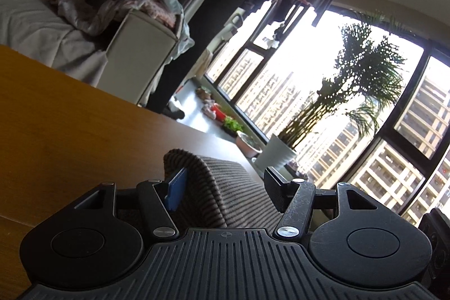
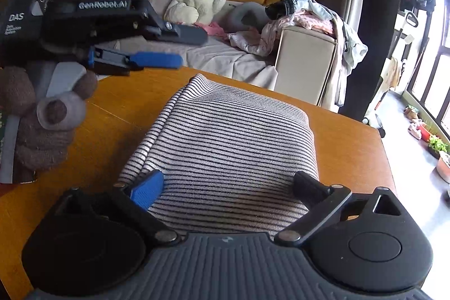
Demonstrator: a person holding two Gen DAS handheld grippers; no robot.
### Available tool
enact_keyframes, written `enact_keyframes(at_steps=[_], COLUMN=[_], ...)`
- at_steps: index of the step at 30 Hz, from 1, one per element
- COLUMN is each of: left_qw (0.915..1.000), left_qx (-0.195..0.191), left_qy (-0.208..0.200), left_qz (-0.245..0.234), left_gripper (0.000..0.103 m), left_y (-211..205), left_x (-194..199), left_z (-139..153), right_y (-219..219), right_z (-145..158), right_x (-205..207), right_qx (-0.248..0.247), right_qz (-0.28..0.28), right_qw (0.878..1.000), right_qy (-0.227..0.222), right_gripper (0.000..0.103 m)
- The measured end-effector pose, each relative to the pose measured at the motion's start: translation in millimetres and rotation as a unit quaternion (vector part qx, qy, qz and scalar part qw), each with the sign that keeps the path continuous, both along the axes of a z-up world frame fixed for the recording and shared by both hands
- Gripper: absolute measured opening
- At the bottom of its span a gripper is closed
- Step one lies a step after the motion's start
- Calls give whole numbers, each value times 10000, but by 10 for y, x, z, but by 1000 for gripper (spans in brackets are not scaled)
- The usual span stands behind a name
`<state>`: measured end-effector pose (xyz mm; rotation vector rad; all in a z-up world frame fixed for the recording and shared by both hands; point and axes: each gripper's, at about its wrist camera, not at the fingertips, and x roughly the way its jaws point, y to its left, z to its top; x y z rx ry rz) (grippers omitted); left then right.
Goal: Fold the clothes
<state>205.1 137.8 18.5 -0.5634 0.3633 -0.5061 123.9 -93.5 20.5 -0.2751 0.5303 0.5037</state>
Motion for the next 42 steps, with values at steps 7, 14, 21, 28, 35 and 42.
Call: enact_keyframes(at_steps=[7,14,21,28,35,42], left_qw=[9965,9971,9954,9950,9951,9867], left_qx=[-104,270,366,573,783,1389], left_qy=[-825,367,639,537,493,802], left_qz=[48,-615,-607,-609,-348,248], left_gripper=[74,66,64,65,65,71], left_y=[-27,-278,-242,-280,-334,-427], left_x=[-200,134,197,113,11,-232], left_z=[208,-122,-208,-213,-173,69], right_y=[-8,-92,-135,-152,-181,-223], right_z=[-16,137,47,-84,-97,-60], right_x=[8,61,85,-23,-12,-44], right_qx=[28,254,155,285,380,524], right_qz=[-94,-52,-166,-264,-248,-305], right_qw=[10000,9995,9994,9992,9990,9981], right_qy=[-19,171,264,-39,-36,-94], right_gripper=[103,103,103,103,103,103])
